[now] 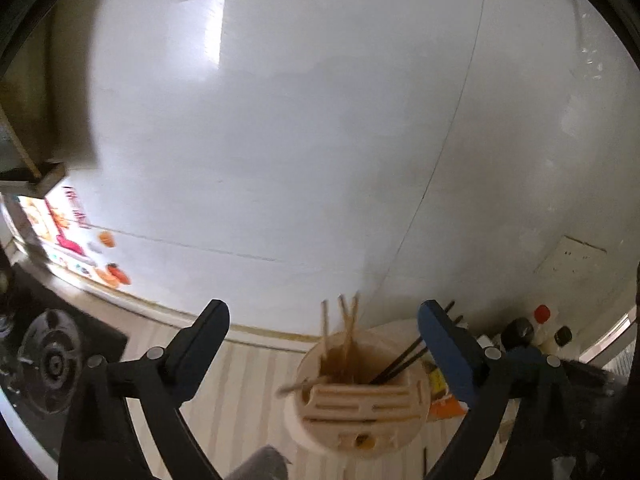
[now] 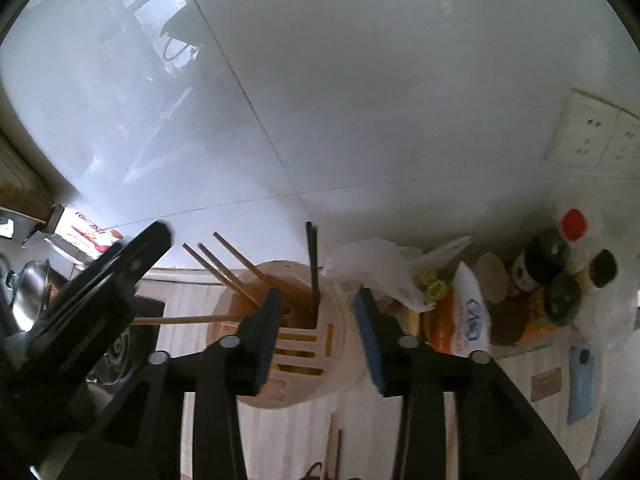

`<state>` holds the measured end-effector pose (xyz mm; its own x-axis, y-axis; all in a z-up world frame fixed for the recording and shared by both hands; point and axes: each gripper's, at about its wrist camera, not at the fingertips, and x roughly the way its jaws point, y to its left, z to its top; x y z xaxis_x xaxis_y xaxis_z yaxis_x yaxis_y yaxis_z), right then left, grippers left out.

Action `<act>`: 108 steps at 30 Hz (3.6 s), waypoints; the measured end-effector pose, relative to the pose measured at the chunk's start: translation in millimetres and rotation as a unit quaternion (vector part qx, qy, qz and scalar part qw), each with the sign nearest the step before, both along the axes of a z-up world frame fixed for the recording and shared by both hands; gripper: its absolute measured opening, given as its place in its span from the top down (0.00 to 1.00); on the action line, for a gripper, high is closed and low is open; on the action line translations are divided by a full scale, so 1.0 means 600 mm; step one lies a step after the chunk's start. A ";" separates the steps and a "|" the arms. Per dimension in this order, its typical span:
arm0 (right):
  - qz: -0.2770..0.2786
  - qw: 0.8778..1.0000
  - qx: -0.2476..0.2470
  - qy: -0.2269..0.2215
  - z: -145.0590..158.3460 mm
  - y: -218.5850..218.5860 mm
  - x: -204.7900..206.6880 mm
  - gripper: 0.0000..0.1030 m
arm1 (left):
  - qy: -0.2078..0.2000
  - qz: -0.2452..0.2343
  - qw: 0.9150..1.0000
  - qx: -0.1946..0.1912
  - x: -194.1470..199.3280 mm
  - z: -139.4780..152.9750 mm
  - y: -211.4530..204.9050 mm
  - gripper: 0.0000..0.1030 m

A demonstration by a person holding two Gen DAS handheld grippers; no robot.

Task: Organize utensils
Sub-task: 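Open both tools to drop the chopsticks into the holder, then grasp a wooden chopstick with the left tool while the right tool grasps a dark one, then lift both chopsticks and lower them into the holder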

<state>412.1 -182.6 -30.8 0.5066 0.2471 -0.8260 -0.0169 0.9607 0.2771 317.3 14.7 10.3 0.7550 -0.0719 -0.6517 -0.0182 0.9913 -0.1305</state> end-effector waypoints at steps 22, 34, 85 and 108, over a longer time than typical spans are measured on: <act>-0.082 0.991 -0.028 0.106 -0.217 -0.128 -0.254 0.29 | 0.254 -0.020 0.963 0.088 -0.203 -0.346 -0.086 0.04; -0.077 0.975 -0.037 0.206 -0.383 -0.136 -0.299 0.62 | 0.346 -0.075 0.932 0.082 -0.205 -0.495 -0.149 0.64; 0.076 0.938 -0.174 0.289 -0.466 0.032 -0.260 0.93 | 0.364 0.000 0.928 0.076 -0.232 -0.493 0.017 0.95; 0.037 0.966 -0.141 0.216 -0.420 0.037 -0.316 0.94 | 0.268 -0.003 0.957 0.114 -0.234 -0.395 -0.031 0.96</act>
